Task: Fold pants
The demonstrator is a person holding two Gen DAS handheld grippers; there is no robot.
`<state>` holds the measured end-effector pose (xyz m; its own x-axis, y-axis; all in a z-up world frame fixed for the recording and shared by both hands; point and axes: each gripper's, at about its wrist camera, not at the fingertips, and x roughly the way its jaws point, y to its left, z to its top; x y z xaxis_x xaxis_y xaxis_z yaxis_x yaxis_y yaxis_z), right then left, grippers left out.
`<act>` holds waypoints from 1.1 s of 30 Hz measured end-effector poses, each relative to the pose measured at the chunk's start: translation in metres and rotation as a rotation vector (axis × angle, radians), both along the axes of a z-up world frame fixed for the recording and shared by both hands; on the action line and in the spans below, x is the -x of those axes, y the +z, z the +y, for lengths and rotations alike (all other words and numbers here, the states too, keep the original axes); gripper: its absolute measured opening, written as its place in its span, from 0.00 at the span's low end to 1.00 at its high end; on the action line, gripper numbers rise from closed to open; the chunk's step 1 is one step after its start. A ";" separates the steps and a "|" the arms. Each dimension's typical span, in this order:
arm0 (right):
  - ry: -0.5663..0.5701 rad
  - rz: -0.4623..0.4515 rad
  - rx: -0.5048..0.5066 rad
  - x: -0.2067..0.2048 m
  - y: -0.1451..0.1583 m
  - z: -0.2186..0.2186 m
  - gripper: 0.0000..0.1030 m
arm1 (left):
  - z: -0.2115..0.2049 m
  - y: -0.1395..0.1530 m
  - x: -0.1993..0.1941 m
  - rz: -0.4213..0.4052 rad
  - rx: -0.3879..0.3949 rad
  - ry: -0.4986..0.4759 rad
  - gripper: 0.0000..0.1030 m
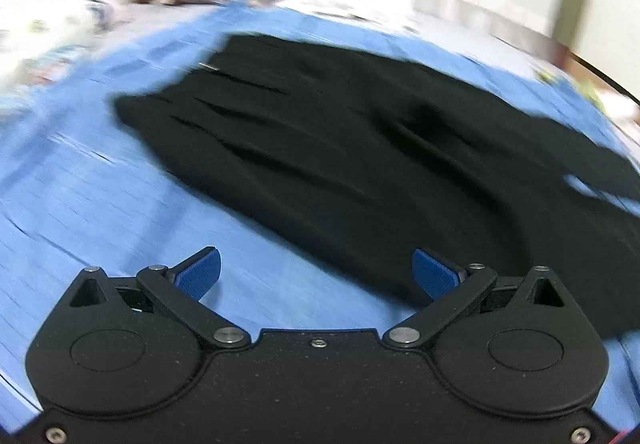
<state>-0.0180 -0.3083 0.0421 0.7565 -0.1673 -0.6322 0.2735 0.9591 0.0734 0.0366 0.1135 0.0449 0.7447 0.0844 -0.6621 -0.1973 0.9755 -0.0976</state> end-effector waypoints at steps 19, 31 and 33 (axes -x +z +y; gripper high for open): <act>-0.578 -0.124 -0.188 0.012 -0.020 -0.224 0.71 | 0.162 -0.027 -0.113 0.015 0.084 0.451 0.81; -0.514 -0.067 -0.080 -0.020 -0.023 -0.206 0.50 | 0.153 -0.039 -0.153 0.025 -0.008 0.484 0.98; -0.525 -0.055 -0.062 -0.026 -0.022 -0.208 0.32 | 0.155 -0.037 -0.151 -0.002 0.009 0.484 0.84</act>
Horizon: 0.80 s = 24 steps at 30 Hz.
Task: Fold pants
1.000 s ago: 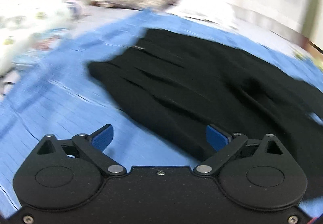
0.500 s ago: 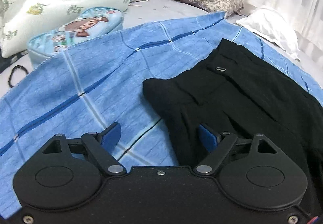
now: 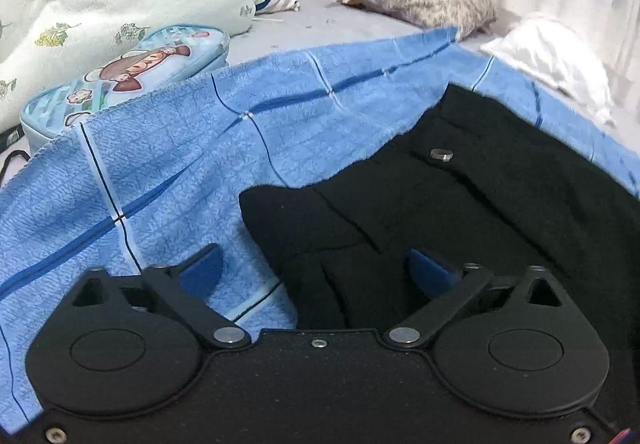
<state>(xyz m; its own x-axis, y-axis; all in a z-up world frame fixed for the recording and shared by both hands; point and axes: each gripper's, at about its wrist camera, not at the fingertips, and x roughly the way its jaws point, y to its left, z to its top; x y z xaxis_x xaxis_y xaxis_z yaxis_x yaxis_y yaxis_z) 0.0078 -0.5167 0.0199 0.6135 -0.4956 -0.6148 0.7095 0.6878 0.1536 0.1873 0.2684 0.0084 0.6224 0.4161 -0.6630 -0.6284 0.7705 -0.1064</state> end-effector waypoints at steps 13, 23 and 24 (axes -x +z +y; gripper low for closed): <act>-0.003 0.065 0.070 -0.007 0.020 0.002 0.06 | -0.006 0.030 0.026 -0.073 -0.037 -0.011 0.11; -0.007 0.054 0.113 0.008 0.056 -0.009 0.06 | -0.016 0.094 0.065 -0.048 -0.152 0.007 0.12; -0.007 0.046 0.109 0.014 0.060 -0.011 0.06 | -0.015 0.099 0.071 -0.045 -0.146 0.009 0.12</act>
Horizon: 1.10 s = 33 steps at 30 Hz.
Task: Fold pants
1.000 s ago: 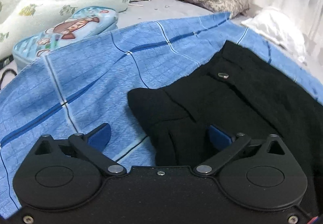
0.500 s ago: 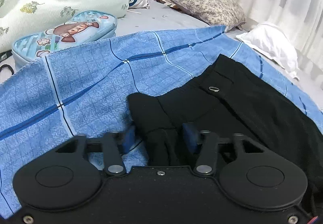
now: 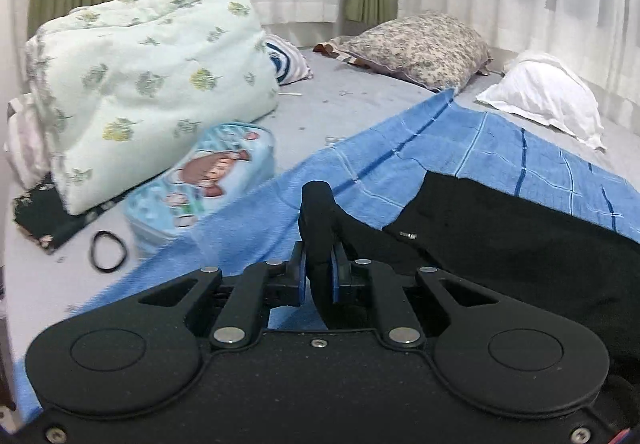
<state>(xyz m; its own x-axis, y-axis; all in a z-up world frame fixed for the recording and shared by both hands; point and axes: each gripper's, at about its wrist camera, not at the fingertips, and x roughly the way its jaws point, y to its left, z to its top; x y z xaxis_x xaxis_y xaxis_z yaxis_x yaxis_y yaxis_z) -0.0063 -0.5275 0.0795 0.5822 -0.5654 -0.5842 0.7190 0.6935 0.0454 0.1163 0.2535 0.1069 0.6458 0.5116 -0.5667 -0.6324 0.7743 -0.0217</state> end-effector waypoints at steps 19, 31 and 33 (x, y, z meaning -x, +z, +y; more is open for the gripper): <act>0.010 0.087 -0.058 0.029 -0.018 -0.022 0.49 | -0.004 -0.056 0.042 0.252 -0.029 0.018 0.44; 0.097 -0.028 -0.045 0.004 0.060 0.004 0.74 | -0.018 0.014 0.013 0.118 0.063 -0.089 0.98; 0.126 -0.052 -0.067 -0.010 0.071 0.010 0.76 | -0.021 0.027 0.001 0.095 0.091 -0.105 0.98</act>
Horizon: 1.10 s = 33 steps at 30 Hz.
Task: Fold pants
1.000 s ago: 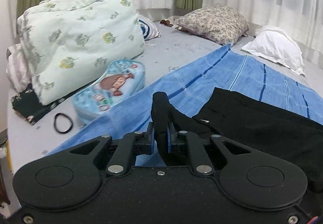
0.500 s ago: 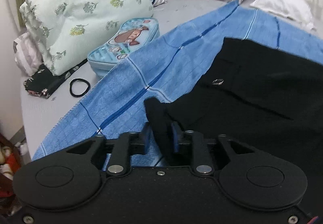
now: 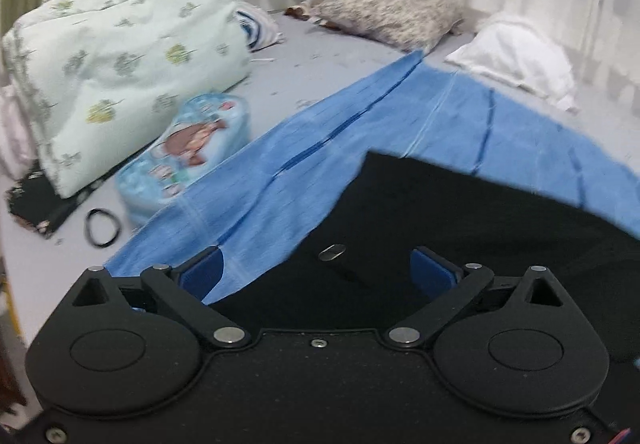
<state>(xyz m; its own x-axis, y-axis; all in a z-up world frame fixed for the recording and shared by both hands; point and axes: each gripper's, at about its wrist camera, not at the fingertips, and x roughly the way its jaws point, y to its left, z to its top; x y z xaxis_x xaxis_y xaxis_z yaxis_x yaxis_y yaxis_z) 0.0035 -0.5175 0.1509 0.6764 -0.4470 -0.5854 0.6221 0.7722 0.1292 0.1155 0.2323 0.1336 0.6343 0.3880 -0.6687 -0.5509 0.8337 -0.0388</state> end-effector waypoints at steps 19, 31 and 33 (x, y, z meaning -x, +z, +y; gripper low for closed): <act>0.119 -0.070 -0.094 -0.233 -0.002 0.072 1.00 | 0.006 -0.029 -0.180 -0.007 0.317 0.163 0.99; 0.045 0.061 -0.094 -0.382 -0.092 0.085 1.00 | 0.005 -0.097 -0.256 0.035 0.280 0.295 1.00; 0.030 0.085 -0.087 -0.398 -0.104 0.085 1.00 | -0.001 -0.101 -0.267 0.050 0.227 0.300 1.00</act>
<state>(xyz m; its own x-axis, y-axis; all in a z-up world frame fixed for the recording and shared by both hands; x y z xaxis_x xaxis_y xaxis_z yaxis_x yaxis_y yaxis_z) 0.4016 -0.4325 0.0467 0.6345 -0.3729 -0.6770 0.6108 0.7786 0.1436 0.3821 0.2308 0.0325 0.4793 0.3898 -0.7863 -0.7750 0.6084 -0.1708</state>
